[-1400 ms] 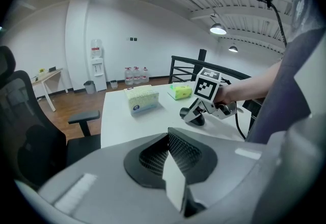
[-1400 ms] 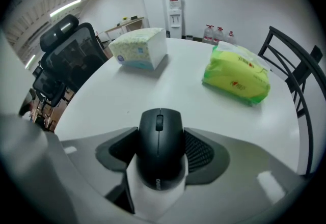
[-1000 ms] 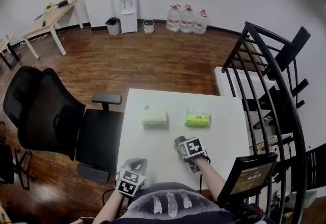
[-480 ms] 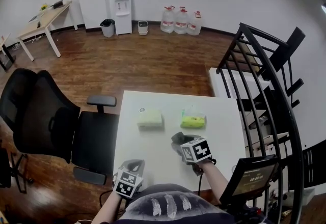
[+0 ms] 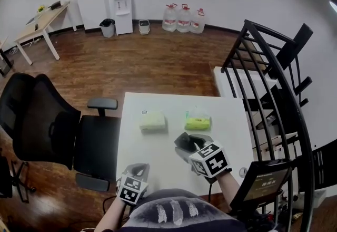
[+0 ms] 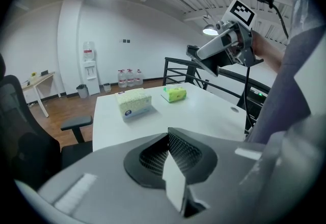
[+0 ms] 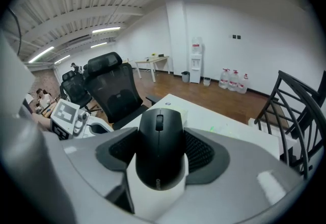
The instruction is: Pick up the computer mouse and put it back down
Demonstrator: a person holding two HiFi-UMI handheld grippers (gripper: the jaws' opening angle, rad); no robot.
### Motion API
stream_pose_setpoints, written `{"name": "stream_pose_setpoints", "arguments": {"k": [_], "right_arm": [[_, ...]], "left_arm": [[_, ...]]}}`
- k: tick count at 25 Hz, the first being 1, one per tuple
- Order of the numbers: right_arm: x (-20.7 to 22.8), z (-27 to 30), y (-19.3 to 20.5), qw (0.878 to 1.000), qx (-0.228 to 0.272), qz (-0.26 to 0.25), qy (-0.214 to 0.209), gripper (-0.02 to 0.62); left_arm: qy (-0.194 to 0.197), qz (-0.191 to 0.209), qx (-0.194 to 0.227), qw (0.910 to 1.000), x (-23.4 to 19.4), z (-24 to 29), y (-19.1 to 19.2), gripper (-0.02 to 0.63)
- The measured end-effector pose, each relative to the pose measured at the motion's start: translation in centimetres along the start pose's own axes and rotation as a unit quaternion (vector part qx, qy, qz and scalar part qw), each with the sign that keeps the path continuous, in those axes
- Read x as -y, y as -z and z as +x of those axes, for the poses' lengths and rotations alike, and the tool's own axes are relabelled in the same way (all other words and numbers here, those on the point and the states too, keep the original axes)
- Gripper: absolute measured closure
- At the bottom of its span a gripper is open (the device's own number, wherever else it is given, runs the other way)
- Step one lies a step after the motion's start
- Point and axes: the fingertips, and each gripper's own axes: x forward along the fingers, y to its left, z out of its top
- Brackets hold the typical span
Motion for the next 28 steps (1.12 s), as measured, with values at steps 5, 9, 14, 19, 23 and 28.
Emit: {"name": "stream_pose_setpoints", "arguments": {"k": [5, 9, 14, 19, 23, 28], "right_arm": [[-1.6, -1.4, -1.4, 0.999, 0.011, -0.028, -0.016, 0.305], [-1.7, -2.7, -2.4, 0.998, 0.019, -0.052, -0.014, 0.305], [-2.0, -3.4, -3.3, 0.997, 0.033, -0.063, -0.012, 0.305], [-2.4, -3.6, -3.7, 0.997, 0.037, -0.072, -0.012, 0.305], [-2.7, -4.1, -4.1, 0.996, 0.046, -0.076, -0.017, 0.305], [-3.1, -4.5, -4.5, 0.995, 0.053, -0.082, -0.022, 0.305]], "left_arm": [[-0.005, 0.003, 0.006, 1.0000, -0.1, 0.0, -0.5, 0.591], [-0.008, 0.001, 0.008, 0.9999, -0.1, 0.1, -1.1, 0.591], [-0.038, -0.010, 0.006, 0.9992, -1.4, -0.2, -1.0, 0.591], [-0.039, -0.009, 0.014, 0.9991, -1.5, -0.5, -1.5, 0.591], [-0.039, -0.001, 0.018, 0.9991, -1.3, -0.7, -1.9, 0.591], [-0.048, 0.003, 0.025, 0.9985, -1.6, -1.3, -2.7, 0.591]]}}
